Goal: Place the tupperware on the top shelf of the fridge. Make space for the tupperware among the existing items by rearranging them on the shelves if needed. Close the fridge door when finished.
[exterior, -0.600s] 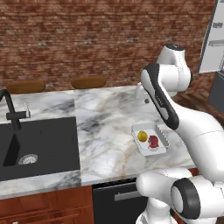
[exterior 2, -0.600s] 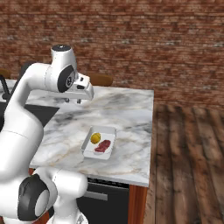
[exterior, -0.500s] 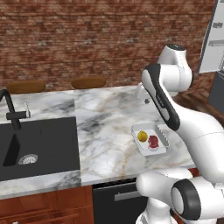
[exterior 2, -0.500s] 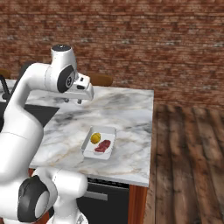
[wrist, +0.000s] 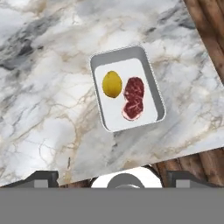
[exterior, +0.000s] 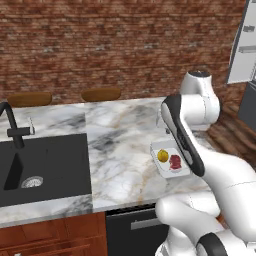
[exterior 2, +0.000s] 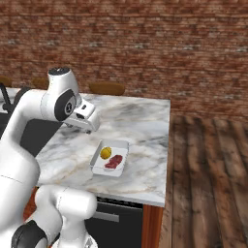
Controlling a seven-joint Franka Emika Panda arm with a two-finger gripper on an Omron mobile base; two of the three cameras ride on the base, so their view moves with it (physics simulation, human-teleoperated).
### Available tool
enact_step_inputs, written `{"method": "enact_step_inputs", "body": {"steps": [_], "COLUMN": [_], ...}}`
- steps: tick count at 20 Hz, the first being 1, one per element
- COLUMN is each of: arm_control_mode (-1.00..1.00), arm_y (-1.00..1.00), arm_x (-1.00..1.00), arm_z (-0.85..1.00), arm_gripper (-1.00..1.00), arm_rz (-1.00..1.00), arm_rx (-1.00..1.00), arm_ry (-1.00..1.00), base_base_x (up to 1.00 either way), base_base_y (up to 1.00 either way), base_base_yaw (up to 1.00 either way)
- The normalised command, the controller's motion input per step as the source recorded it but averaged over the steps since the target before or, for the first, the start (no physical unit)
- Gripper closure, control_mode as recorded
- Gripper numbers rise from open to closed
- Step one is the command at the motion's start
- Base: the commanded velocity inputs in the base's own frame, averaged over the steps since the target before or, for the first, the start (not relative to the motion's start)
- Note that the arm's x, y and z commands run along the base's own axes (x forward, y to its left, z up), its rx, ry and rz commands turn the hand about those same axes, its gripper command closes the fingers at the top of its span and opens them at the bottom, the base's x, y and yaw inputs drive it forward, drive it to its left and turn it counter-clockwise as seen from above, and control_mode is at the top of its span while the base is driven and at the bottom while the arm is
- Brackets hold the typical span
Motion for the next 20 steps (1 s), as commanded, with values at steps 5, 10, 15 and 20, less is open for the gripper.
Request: {"method": "enact_step_inputs", "body": {"steps": [5, 10, 15, 20], "arm_control_mode": [-1.00, -1.00, -1.00, -1.00], "arm_y": [0.00, -0.20, -0.65, -0.34], "arm_x": [-0.58, -0.20, 0.04, 0.18], "arm_z": [-0.60, -0.37, -0.38, -0.06], "arm_gripper": [-1.00, -1.00, -1.00, -1.00], "arm_rz": [-0.44, -0.33, -0.15, -0.01], "arm_rx": [0.07, 0.24, 0.33, 0.14], "arm_ry": [0.00, 0.01, 0.12, 0.24], "base_base_x": [0.00, 0.00, 0.00, 0.00], "base_base_y": [0.00, 0.00, 0.00, 0.00], "base_base_yaw": [0.00, 0.00, 0.00, 0.00]}}
